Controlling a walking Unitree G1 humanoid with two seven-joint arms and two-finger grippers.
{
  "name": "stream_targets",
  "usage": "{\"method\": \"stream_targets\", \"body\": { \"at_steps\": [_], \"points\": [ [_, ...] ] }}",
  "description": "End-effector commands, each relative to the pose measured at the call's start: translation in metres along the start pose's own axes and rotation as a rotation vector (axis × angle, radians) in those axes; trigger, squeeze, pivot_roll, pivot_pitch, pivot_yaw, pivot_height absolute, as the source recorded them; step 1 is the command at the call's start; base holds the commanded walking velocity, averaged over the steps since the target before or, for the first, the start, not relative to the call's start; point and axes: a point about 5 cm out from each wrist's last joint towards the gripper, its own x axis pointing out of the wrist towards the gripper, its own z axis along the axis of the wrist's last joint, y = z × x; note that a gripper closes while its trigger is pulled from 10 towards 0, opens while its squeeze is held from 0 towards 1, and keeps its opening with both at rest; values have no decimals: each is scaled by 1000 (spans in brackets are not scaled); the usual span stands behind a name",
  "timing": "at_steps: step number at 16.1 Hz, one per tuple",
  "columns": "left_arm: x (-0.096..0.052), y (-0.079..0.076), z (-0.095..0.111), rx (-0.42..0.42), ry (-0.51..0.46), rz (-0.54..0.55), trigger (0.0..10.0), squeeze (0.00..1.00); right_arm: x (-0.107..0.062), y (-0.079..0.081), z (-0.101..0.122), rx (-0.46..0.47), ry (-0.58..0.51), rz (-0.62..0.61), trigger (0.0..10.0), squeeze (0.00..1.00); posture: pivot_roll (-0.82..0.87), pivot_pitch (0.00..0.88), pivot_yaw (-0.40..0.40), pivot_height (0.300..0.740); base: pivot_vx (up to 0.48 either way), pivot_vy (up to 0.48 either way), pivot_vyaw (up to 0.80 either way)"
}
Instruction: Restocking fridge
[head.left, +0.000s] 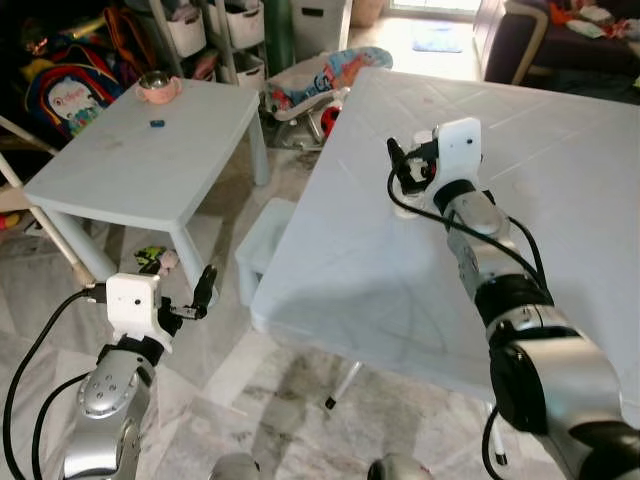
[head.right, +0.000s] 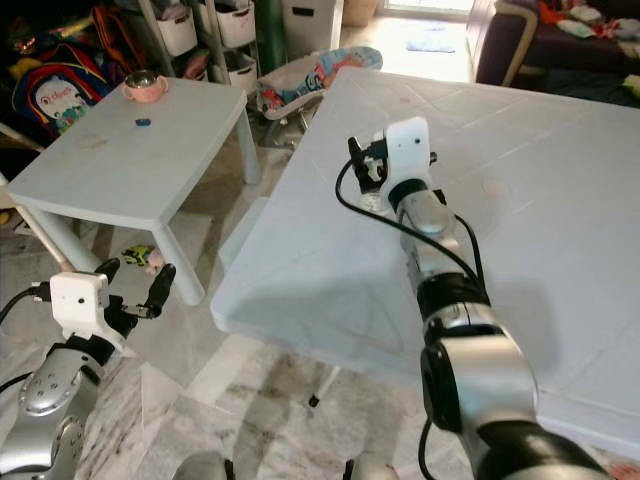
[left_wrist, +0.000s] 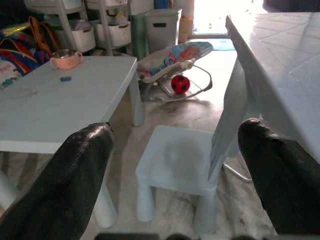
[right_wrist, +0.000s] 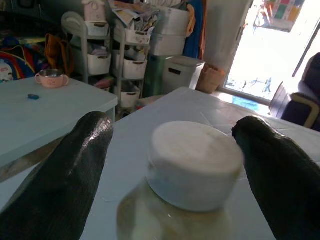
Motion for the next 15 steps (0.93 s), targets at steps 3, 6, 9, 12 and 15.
{"method": "stream_targets", "body": {
  "at_steps": [3, 6, 9, 12, 15],
  "points": [
    [-2, 5, 1, 28, 16, -2, 10000, 0, 6, 4, 1, 3, 45, 35, 863, 0, 139, 65, 39, 740, 0, 0, 0],
    [0, 6, -2, 29, 25, -4, 10000, 0, 7, -2, 0, 12, 67, 34, 0, 0, 135, 62, 41, 740, 0, 0, 0],
    [-1, 4, -4, 26, 30, -7, 10000, 0, 7, -5, 1, -9, 73, 44, 0, 0, 130, 57, 38, 740, 0, 0, 0],
    [1, 2, -5, 23, 30, -11, 10000, 0, 7, -6, 0, -12, 78, 42, 0, 0, 122, 53, 39, 740, 0, 0, 0],
    [6, -2, -7, 27, 41, -33, 10000, 0, 11, -8, 9, -24, 61, 32, 0, 0, 92, 40, 39, 740, 0, 0, 0]
  ]
}}
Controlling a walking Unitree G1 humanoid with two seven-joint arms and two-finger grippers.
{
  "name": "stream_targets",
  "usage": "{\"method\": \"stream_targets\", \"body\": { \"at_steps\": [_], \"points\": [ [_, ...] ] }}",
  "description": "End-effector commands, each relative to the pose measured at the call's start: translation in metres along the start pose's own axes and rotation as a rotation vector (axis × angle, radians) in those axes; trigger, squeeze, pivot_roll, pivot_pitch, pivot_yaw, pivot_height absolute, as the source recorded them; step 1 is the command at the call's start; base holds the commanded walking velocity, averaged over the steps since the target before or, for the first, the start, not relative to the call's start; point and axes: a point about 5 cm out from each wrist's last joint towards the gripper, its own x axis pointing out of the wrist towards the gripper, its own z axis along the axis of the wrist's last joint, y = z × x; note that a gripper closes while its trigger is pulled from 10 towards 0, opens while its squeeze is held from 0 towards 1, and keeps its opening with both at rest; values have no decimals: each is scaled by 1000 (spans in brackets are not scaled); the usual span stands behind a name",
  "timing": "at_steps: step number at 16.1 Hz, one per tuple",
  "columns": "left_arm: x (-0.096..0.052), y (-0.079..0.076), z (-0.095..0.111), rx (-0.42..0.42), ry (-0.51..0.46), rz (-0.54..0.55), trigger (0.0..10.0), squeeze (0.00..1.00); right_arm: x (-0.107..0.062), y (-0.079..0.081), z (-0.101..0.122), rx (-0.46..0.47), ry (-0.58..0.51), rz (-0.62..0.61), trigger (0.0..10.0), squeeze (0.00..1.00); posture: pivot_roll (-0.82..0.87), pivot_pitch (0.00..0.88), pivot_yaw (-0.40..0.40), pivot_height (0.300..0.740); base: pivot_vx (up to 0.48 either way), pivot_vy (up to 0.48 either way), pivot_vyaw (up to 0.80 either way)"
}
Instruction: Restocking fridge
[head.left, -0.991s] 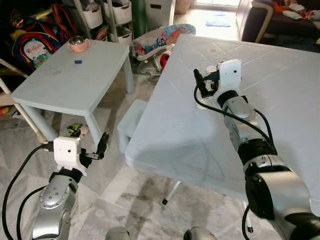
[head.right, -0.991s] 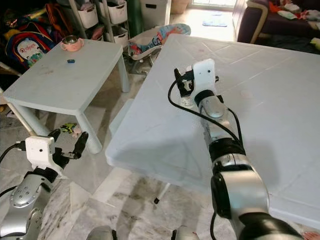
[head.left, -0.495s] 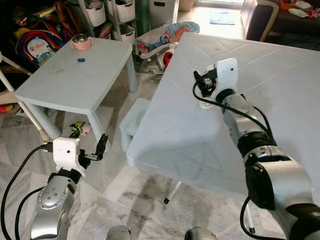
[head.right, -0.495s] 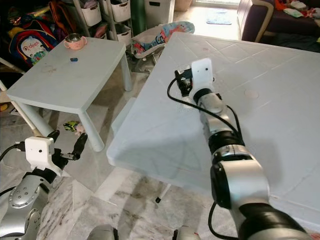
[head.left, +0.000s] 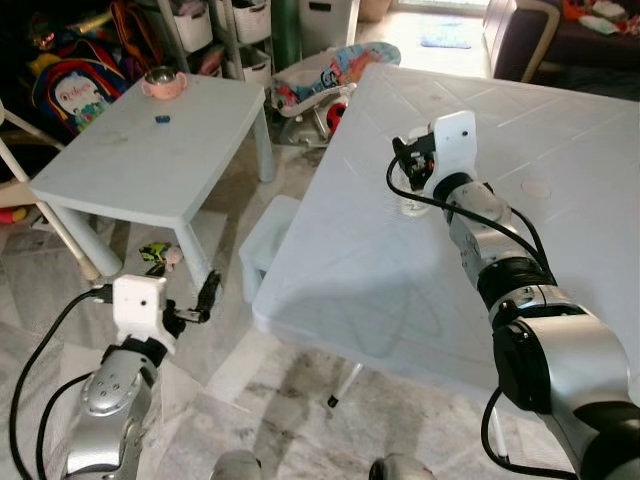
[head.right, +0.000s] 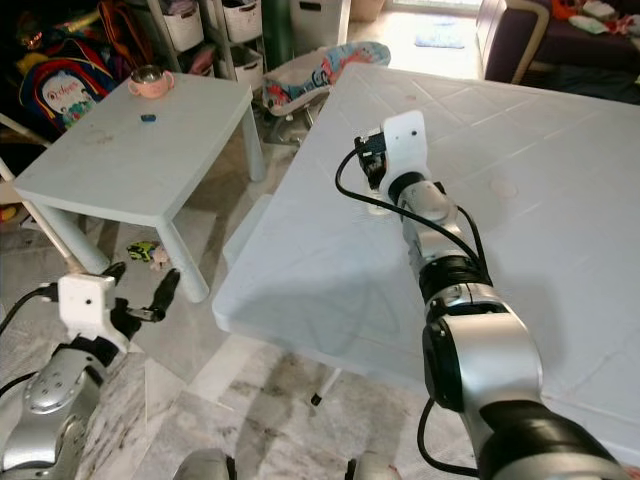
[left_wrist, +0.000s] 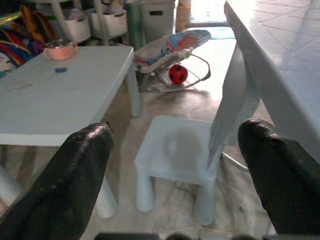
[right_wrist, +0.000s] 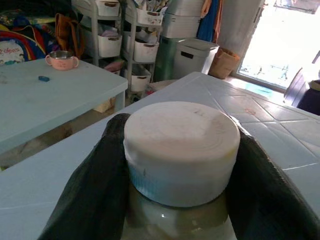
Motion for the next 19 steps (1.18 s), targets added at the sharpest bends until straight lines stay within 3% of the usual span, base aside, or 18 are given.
{"method": "stream_targets", "body": {
  "at_steps": [1, 3, 7, 8, 9, 11, 14, 19],
  "points": [
    [3, 2, -2, 18, 22, 21, 10000, 0, 4, -4, 12, -20, -26, -4, 0, 0, 83, 35, 40, 740, 0, 0, 0],
    [7, 8, -2, 34, 35, 91, 10000, 0, 4, -4, 17, -72, -50, 0, 0, 0, 77, 19, 35, 740, 0, 0, 0],
    [13, 4, -6, 17, 33, 129, 10000, 0, -4, 13, 21, 21, -166, 111, 0, 0, 62, 0, -7, 740, 0, 0, 0],
    [14, 0, -8, 1, 30, 140, 10000, 0, -11, 16, 19, 22, -205, 106, 6275, 0, 61, 0, -25, 740, 0, 0, 0],
    [15, -3, -9, -16, 24, 151, 10000, 0, -23, 21, 11, 103, -227, 62, 10000, 0, 60, 0, -35, 740, 0, 0, 0],
    [20, -4, -5, -21, 3, 159, 10000, 0, -43, 29, -6, 197, -234, -7, 10000, 0, 45, 0, -32, 740, 0, 0, 0],
    [32, -9, -1, -29, -10, 133, 10000, 0, -65, 35, -23, 216, -204, -84, 10000, 0, 1, 0, -15, 740, -160, 0, 0],
    [42, -14, 1, -49, -22, 129, 10000, 0, -76, 33, -26, 175, -178, -84, 10000, 0, -13, 0, -30, 740, -304, 0, 0]
  ]
}}
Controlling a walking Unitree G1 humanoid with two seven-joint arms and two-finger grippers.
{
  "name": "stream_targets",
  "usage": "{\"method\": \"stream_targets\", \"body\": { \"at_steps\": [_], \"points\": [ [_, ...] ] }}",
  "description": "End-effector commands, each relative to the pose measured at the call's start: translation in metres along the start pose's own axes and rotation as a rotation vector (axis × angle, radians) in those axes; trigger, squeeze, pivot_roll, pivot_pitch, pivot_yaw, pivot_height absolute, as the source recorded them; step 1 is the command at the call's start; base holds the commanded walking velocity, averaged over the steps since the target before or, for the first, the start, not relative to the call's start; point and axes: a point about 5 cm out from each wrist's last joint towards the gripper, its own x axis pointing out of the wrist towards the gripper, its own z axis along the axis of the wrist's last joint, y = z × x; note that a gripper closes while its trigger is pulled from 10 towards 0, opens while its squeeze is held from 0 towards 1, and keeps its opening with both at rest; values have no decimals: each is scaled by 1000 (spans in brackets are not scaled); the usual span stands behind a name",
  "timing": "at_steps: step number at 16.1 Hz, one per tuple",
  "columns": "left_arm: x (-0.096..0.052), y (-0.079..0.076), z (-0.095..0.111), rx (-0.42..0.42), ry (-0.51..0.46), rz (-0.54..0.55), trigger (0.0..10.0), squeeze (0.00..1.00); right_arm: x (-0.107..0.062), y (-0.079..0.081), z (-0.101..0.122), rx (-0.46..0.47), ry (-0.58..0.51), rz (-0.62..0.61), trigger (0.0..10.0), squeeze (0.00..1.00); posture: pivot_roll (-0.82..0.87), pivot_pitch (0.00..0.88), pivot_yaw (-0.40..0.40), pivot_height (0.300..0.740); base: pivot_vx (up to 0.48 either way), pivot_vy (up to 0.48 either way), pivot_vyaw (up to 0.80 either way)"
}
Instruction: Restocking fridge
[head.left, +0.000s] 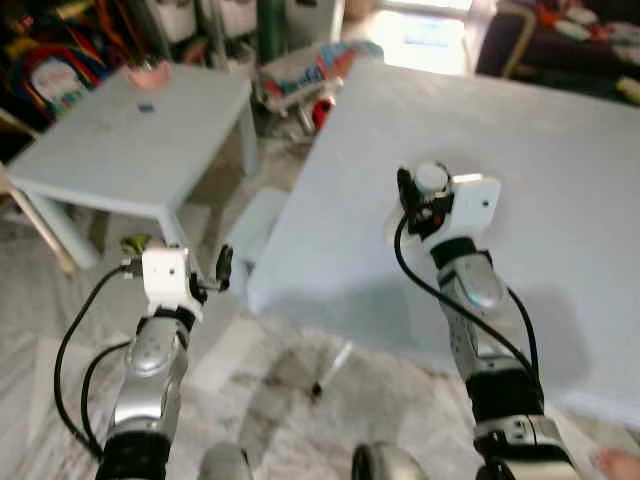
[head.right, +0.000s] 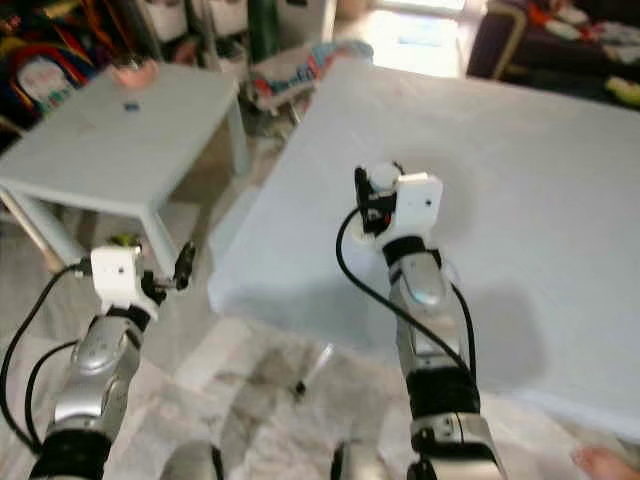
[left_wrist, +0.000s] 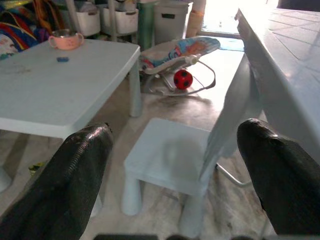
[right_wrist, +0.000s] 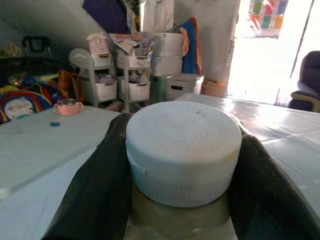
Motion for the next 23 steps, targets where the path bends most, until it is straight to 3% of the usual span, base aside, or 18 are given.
{"method": "stream_targets", "body": {
  "at_steps": [1, 5, 7, 16, 23],
  "points": [
    [1, 1, 0, 5, -6, 15, 10000, 0, -1, -3, -1, -25, 27, -18, 10000, 0, -15, 0, -33, 740, -326, 0, 0],
    [3, -2, 2, -3, -18, 19, 10000, 0, 7, 11, 10, -15, -4, 37, 10000, 0, -12, 0, -38, 740, -120, 0, 0],
    [4, 1, 0, -14, -15, 44, 10000, 0, 5, 19, 11, 21, -4, 58, 10000, 0, -12, 0, -37, 740, 0, 0, 700],
    [5, -4, -3, -1, -6, 32, 10000, 0, 3, 34, 7, 29, 19, 121, 10000, 0, -18, 0, -22, 740, -115, 0, 800],
    [4, -6, -5, 11, 0, 22, 10000, 0, -10, 30, -8, 24, 66, 109, 10000, 0, -13, 0, -10, 740, 0, -250, 800]
  ]
}}
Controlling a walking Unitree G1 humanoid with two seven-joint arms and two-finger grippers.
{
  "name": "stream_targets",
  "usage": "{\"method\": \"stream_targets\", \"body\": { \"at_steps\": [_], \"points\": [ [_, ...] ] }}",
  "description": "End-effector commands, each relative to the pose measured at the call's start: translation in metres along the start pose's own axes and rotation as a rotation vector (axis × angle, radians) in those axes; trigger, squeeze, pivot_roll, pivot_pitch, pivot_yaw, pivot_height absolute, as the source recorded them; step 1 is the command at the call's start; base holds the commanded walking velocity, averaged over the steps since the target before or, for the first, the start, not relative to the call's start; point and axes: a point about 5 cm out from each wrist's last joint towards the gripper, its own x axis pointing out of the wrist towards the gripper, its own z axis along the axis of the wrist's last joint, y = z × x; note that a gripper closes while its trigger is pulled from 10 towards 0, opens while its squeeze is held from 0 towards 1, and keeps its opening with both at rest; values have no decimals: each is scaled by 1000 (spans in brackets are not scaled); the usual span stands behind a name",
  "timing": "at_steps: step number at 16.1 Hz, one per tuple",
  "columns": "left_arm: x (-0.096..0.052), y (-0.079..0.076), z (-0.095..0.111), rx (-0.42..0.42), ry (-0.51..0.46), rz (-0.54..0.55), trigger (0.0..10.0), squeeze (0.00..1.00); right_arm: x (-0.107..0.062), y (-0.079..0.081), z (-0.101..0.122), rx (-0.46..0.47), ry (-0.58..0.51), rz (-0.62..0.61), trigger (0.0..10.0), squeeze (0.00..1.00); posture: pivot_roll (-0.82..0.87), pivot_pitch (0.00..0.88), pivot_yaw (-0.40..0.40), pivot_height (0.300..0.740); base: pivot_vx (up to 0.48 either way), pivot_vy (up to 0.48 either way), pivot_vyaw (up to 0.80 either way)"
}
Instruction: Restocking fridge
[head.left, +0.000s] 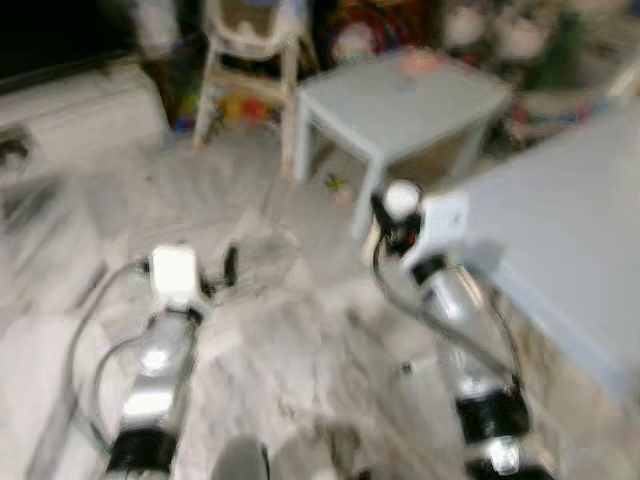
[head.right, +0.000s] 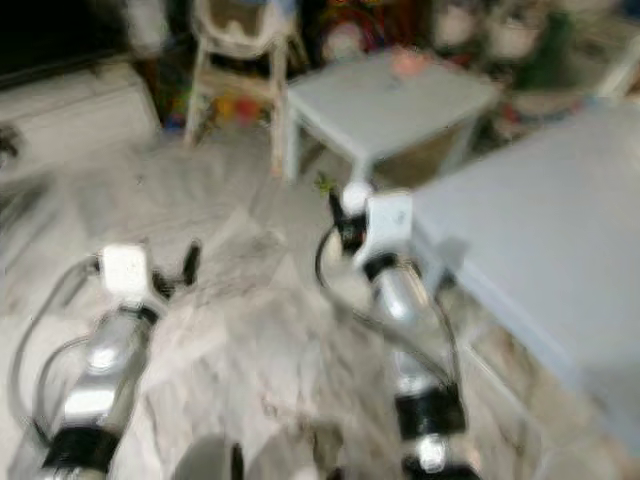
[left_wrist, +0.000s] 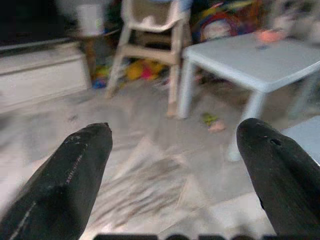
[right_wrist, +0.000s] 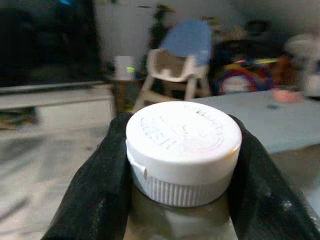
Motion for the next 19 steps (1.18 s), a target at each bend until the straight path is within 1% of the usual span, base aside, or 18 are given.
{"method": "stream_targets", "body": {
  "at_steps": [1, 5, 9, 11, 15, 17, 19],
  "points": [
    [1, -6, 2, 4, -11, -21, 10000, 0, -4, -5, 2, -22, -12, -14, 10000, 0, -12, 0, -9, 740, 0, -251, 800],
    [-4, 0, -2, 16, 6, -10, 10000, 0, -6, -2, -3, -24, 2, 5, 10000, 0, -8, 0, -11, 740, 0, -251, 800],
    [-8, 6, -7, 31, 22, 3, 10000, 0, -6, -3, -5, -28, 14, 18, 10000, 0, 0, 0, -16, 740, 0, 0, 800],
    [-10, 7, -9, 35, 27, 4, 10000, 0, -7, -1, -7, -27, 19, 26, 10000, 0, 0, 0, -16, 740, 0, 0, 800],
    [-10, 8, -11, 43, 30, 6, 10000, 0, -6, 2, -7, -36, 17, 43, 10000, 0, -2, 0, -13, 740, 0, 0, 800],
    [-10, 10, -13, 33, 45, 16, 10000, 0, -7, 1, -8, -39, 20, 42, 10000, 0, 0, 0, -13, 740, 0, 0, 800],
    [-10, 11, -15, 35, 62, 25, 10000, 0, -7, 0, -9, -42, 22, 39, 10000, 0, 2, 0, -13, 740, 0, 422, 800]
  ]
}}
